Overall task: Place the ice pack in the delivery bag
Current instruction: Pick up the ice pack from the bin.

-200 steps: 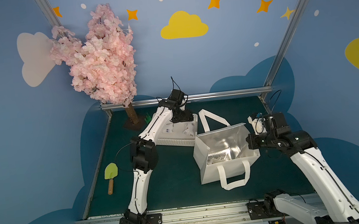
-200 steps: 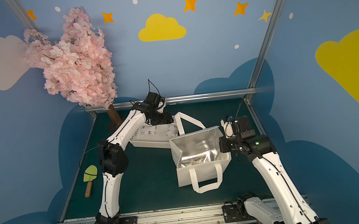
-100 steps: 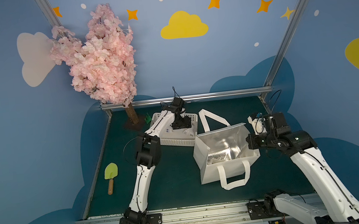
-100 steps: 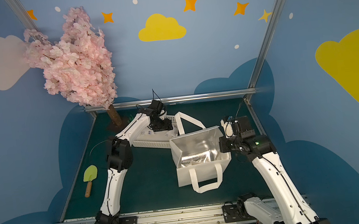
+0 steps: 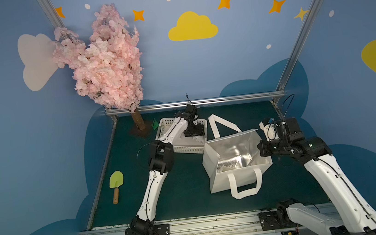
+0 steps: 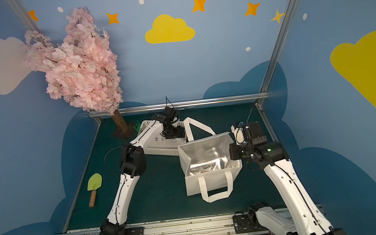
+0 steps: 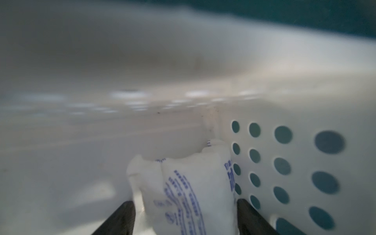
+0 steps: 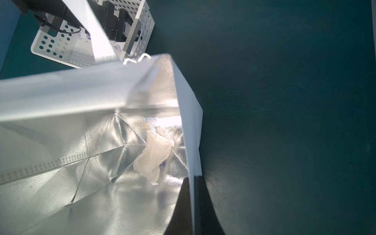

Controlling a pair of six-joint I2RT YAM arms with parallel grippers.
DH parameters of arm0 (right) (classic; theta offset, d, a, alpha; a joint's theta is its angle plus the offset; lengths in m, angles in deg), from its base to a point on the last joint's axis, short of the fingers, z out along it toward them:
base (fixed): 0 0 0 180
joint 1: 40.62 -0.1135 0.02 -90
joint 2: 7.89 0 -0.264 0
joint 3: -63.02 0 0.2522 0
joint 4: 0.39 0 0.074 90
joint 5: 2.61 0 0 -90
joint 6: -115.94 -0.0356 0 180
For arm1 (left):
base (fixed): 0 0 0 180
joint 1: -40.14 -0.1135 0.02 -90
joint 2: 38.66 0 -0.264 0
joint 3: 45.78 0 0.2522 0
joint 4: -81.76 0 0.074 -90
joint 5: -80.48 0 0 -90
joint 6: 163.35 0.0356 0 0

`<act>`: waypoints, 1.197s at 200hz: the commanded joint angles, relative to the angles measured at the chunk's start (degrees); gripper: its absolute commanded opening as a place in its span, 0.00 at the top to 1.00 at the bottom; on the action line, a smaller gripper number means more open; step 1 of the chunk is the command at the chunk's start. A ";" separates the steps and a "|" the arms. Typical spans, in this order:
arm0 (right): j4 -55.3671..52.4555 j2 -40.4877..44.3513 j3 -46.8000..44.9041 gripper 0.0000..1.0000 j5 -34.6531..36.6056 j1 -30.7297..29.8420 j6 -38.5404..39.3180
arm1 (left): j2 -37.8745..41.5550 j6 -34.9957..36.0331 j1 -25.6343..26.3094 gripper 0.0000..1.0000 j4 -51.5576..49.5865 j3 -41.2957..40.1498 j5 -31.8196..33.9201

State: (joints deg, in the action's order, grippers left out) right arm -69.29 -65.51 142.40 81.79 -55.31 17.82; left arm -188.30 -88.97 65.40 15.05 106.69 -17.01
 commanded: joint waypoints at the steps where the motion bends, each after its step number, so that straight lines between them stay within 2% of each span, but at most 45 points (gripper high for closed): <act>1: -0.68 -0.03 1.19 1.00 -0.37 0.24 -0.23 | -2.66 1.04 0.49 0.24 -3.15 0.50 0.41; 3: -0.68 0.04 1.17 1.00 -0.37 0.25 -0.23 | -2.78 1.03 0.50 0.25 -3.15 0.42 0.38; 12: -0.67 0.07 1.11 1.00 -0.37 0.23 -0.14 | -3.01 1.20 0.55 0.40 -3.32 0.28 -0.25; 21: -0.67 0.06 1.10 1.00 -0.37 0.24 -0.16 | -2.88 1.14 0.58 0.50 -3.55 0.02 -0.85; 27: -0.67 0.10 1.10 1.00 -0.35 0.25 -0.11 | -2.59 0.98 0.59 0.54 -3.55 -0.32 -0.93; 37: -0.68 0.14 1.17 1.00 -0.29 0.23 -0.10 | -1.63 0.86 0.58 0.55 -3.02 -1.41 -0.32; 49: -0.67 0.15 1.09 1.00 -0.35 0.21 -0.06 | 0.30 1.05 0.43 0.70 -1.77 -3.36 -0.08; 54: -0.67 0.15 1.14 1.00 -0.37 0.25 -0.11 | 1.23 0.99 0.33 0.73 -1.18 -4.17 -0.07; 118: 0.78 0.01 0.55 1.00 -1.19 0.27 -0.36 | 17.77 0.63 -1.58 0.77 4.92 -15.70 1.34; 133: 1.20 -0.03 0.51 1.00 -1.36 0.25 -0.51 | 22.41 1.00 -1.79 0.80 5.78 -18.31 2.01; 193: 2.91 -0.64 0.29 1.00 -3.15 0.21 -1.02 | 41.65 2.32 -1.91 0.81 8.45 -27.69 1.74; 220: 3.23 -0.82 0.23 1.00 -3.77 0.20 -1.01 | 49.00 4.39 0.36 0.81 9.81 -30.02 -0.37; 239: 3.19 -0.52 0.23 1.00 -4.49 0.20 -1.25 | 53.40 6.58 3.98 0.81 10.94 -30.86 -0.20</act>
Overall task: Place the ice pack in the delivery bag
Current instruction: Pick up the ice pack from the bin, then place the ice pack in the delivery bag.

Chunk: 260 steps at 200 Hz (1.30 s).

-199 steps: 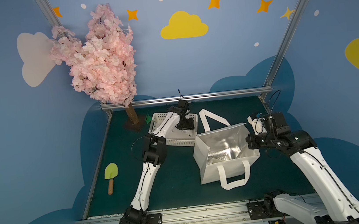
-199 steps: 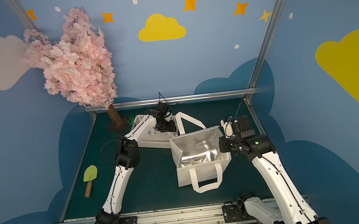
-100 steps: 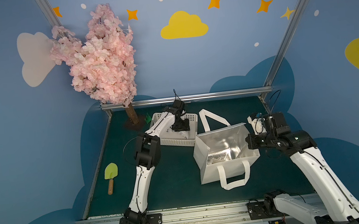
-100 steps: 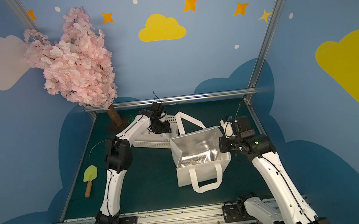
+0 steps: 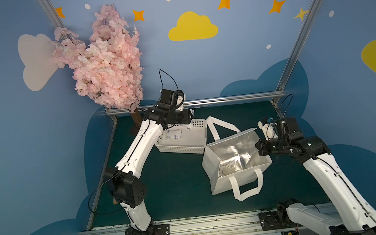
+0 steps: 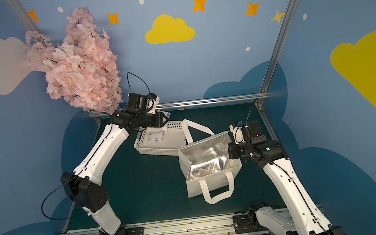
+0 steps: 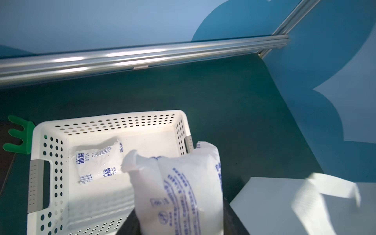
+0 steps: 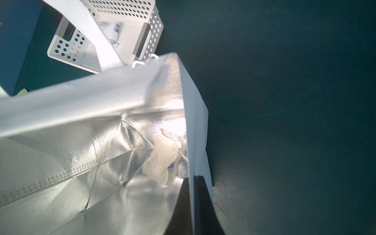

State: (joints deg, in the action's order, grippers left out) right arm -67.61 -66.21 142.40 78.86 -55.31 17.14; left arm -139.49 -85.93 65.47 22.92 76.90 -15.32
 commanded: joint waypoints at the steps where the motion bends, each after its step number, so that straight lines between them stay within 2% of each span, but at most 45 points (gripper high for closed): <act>1: 1.51 0.21 0.26 1.00 -1.56 0.20 -0.59 | 4.77 3.67 4.11 0.80 3.11 -1.12 -1.77; 51: 1.35 1.45 -0.21 1.00 -2.80 0.11 -1.04 | 12.65 9.80 16.30 0.80 7.99 -4.17 -2.22; 77: 0.90 2.05 -0.23 1.00 -3.07 0.16 -1.06 | 13.19 12.41 23.14 0.80 7.84 -3.98 -1.90; 94: 0.72 2.16 -0.07 1.00 -3.40 0.18 -1.23 | 12.71 14.35 27.74 0.82 7.65 -3.68 0.70; 111: 0.54 2.15 0.15 1.00 -3.51 0.11 -1.19 | 11.66 15.58 30.63 0.81 7.33 -3.70 1.49; 158: 0.27 2.95 0.16 1.00 -5.17 0.16 -1.10 | 6.97 17.13 31.55 0.79 6.87 -7.62 1.19; 209: 0.19 3.74 -0.19 1.00 -5.97 0.11 -1.06 | -2.53 19.73 31.80 0.79 2.87 -4.71 0.39; 260: 0.60 3.75 -0.63 1.00 -7.06 0.02 -1.04 | -9.32 22.40 32.74 0.73 -0.08 -3.18 2.02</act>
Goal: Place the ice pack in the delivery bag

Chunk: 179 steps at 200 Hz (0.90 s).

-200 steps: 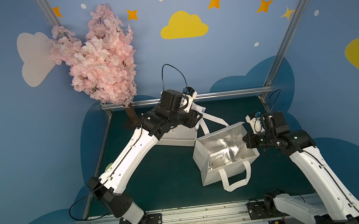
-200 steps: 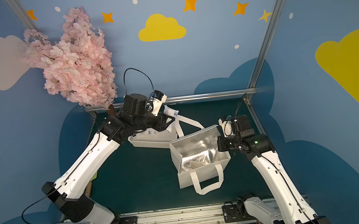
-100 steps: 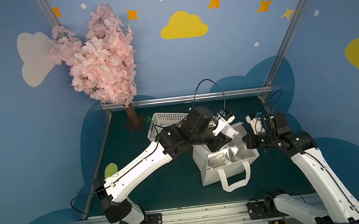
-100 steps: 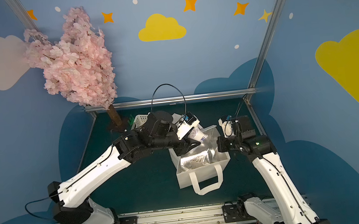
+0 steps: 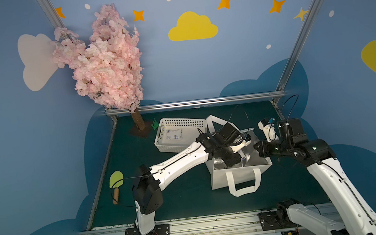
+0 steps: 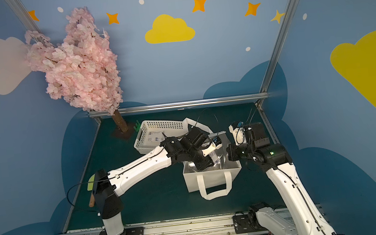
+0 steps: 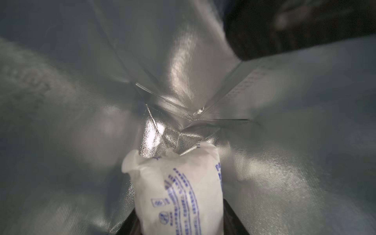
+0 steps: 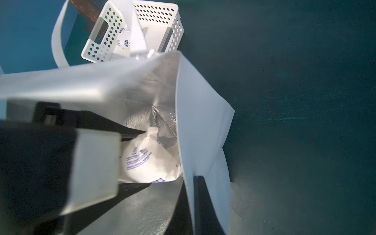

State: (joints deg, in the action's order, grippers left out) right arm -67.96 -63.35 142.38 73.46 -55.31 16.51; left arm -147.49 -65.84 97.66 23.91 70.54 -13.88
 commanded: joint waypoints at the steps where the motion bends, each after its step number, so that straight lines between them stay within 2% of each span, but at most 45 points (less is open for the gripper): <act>1: 0.97 0.88 -0.63 1.00 -1.69 0.02 -0.41 | -1.48 2.28 0.56 0.73 -1.11 3.26 0.54; 45: 1.23 1.17 -1.25 1.00 -1.32 0.04 -0.22 | -6.13 1.11 1.28 0.69 -4.18 6.63 -0.30; 64: 1.24 1.06 -1.41 1.00 -1.12 0.07 -0.05 | -6.43 1.11 1.57 0.52 -4.59 6.92 -0.12; 87: 1.39 0.59 -1.40 0.98 -1.09 0.02 -0.06 | -5.89 1.02 1.60 0.41 -4.68 6.74 0.69; 107: 1.59 0.20 -1.40 0.97 -1.01 0.07 -0.06 | -5.26 0.68 1.62 0.37 -4.80 6.92 1.45; 118: 1.59 0.03 -1.38 0.97 -0.80 0.11 -0.06 | -4.56 0.38 1.60 0.28 -5.03 7.32 1.64; 130: 1.66 -0.11 -1.30 0.97 -0.53 0.11 -0.06 | -3.28 0.06 1.57 0.27 -5.12 7.77 1.90; 163: 1.86 -0.77 -0.93 0.97 -0.43 0.12 -0.06 | 0.93 -1.73 1.55 0.16 -5.30 9.80 5.57; 173: 2.01 -0.92 -0.90 0.97 -0.39 0.16 -0.11 | 2.66 -2.42 1.52 0.08 -5.55 10.75 6.60; 179: 2.01 -1.03 -0.74 0.97 -0.31 0.07 -0.10 | 4.04 -2.60 1.39 0.00 -5.33 10.95 6.73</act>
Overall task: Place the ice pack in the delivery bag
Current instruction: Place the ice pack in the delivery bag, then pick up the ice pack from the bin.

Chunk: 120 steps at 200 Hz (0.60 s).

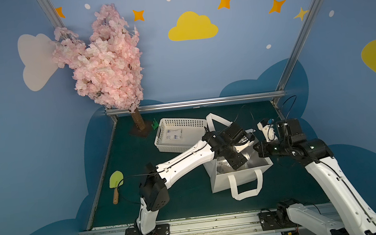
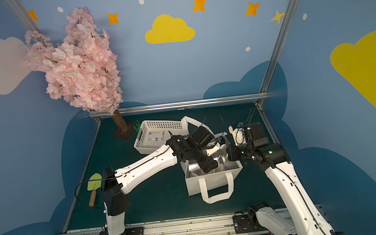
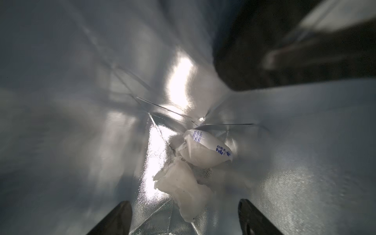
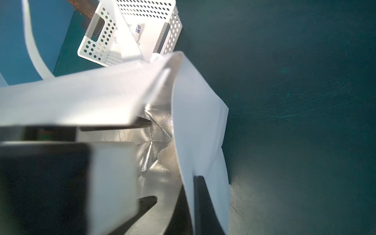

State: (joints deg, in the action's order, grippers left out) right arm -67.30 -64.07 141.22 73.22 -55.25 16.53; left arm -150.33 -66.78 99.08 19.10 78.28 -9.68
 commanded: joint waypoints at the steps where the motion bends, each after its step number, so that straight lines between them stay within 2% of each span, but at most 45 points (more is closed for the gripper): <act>1: 1.37 -0.36 0.37 0.97 -0.07 0.02 -0.15 | 7.12 -1.70 -0.04 0.00 -0.46 3.19 2.45; 28: 1.55 -0.66 0.66 0.97 0.20 0.04 -0.35 | 12.98 -2.85 -0.90 0.00 1.18 3.08 5.57; 69: 2.05 -0.77 0.92 0.98 0.77 0.05 -0.43 | 21.02 -6.96 -6.09 0.00 1.04 1.10 6.79; 82: 2.30 -0.70 0.91 0.98 0.91 0.05 -0.49 | 23.67 -9.95 -9.38 0.00 1.81 -1.11 6.94; 120: 2.78 -0.85 0.96 0.98 0.73 0.19 -0.70 | 28.66 -18.38 -23.74 0.00 4.31 -10.17 5.55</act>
State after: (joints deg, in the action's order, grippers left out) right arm -66.62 -64.66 141.22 74.07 -55.25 16.29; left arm -122.64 -78.37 82.10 22.49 72.66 -3.83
